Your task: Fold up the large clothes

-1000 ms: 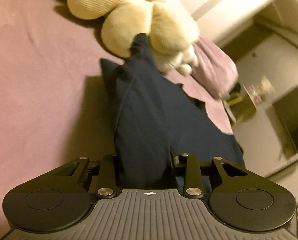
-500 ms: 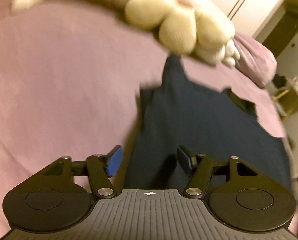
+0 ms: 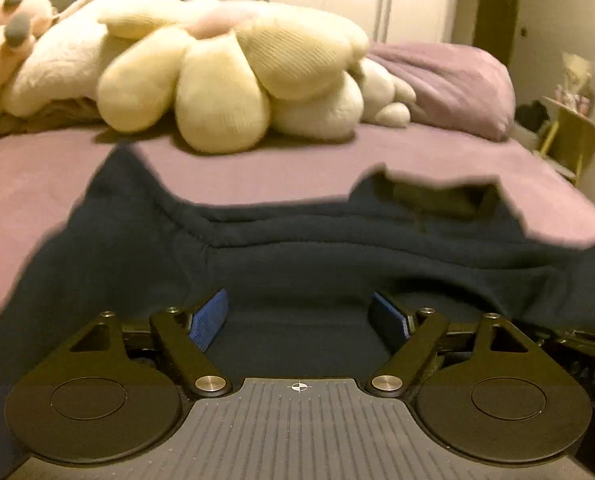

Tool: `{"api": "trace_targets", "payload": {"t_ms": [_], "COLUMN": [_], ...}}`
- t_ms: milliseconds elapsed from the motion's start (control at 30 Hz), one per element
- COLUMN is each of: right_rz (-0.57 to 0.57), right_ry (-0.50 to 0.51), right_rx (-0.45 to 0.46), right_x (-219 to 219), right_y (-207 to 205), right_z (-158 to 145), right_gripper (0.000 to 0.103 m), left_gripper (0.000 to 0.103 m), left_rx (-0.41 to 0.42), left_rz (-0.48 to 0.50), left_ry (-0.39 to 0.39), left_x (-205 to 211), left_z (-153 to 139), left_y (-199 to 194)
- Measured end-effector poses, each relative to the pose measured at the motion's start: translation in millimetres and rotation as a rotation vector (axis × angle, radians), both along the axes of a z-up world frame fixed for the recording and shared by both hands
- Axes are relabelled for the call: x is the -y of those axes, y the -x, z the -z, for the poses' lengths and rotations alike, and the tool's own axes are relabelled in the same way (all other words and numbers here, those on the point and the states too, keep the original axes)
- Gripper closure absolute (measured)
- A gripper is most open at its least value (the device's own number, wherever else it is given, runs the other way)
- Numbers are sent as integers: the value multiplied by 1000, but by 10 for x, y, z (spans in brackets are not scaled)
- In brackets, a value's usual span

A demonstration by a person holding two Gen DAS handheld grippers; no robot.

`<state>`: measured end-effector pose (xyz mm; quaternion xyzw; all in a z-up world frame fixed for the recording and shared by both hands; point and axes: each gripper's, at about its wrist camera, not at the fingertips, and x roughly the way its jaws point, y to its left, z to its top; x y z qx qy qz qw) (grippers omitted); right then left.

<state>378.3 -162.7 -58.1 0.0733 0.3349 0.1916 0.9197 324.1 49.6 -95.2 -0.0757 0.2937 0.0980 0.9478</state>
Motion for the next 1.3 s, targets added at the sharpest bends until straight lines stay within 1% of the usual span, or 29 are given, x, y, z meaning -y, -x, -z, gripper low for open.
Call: {"api": "trace_targets", "payload": {"t_ms": [33,67,100,133,200,233,267,300,333,367,400,433,500,567,600,633,700,767,900,1033,1133,1200,1300], "right_rz": [9,8,11,16,10,8,6,4,2,8,45,83,178,270,294,306,289,291,288,289,288,288,286], "right_ry": [41,43,7,-30,-21,-23,-40,-60,-62,-26,35,63,82,100,99,95,61,42,58,39,37,29,32], "right_rx": [2,15,13,14,13,8,-2,-18,-26,5,62,84,60,40,42,44,40,47,53,57,60,60,54], "right_x": [-9,17,50,85,62,67,96,150,186,244,341,442,789,1147,1291,1400,1525,1553,1501,1503,1498,1508,1510], "right_y": [5,8,9,-2,-35,-58,-66,-57,-91,-84,-65,-101,-236,-331,-348,-341,-311,-275,-290,-318,-329,-332,-356], "right_z": [131,325,448,496,490,495,478,462,413,337,266,229,201,220,238,266,344,393,437,451,467,489,492], "right_gripper": [98,102,103,103,103,103,103,103,103,103,103,102,102,102,103,103,103,103,103,103,103,103,103], "left_gripper": [16,15,14,14,14,14,13,10,10,10,11,11,10,9,6,6,5,5,5,4,3,1,1], "left_rx": [21,13,-6,-17,-37,-40,-37,-35,-37,-44,-53,-54,-66,-78,-90,-94,-100,-95,-87,-82,-67,-72,-83], "left_rz": [-5,-11,-13,-11,-8,-9,-22,-41,-64,-86,-109,-127,-162,-166,-174,-175,-176,-176,-180,-180,-182,-189,-190], "left_ry": [-17,-45,-69,-72,-28,-24,-46,-71,-83,-81,-75,-78,-100,-66,-56,-51,-48,-30,34,57,95,124,131], "left_x": [27,49,85,86,-4,-62,-130,-207,-289,-402,-502,-575,-651,-706,-722,-730,-742,-772,-861,-895,-946,-994,-1013], "left_z": [33,23,12,-11,-95,-145,-188,-220,-234,-238,-239,-240,-207,-150,-122,-108,-99,-82,-49,-30,0,12,-26], "left_y": [23,9,-50,-74,-131,-151,-169,-171,-163,-168,-177,-175,-186,-202,-215,-228,-246,-241,-233,-234,-215,-232,-240]}}
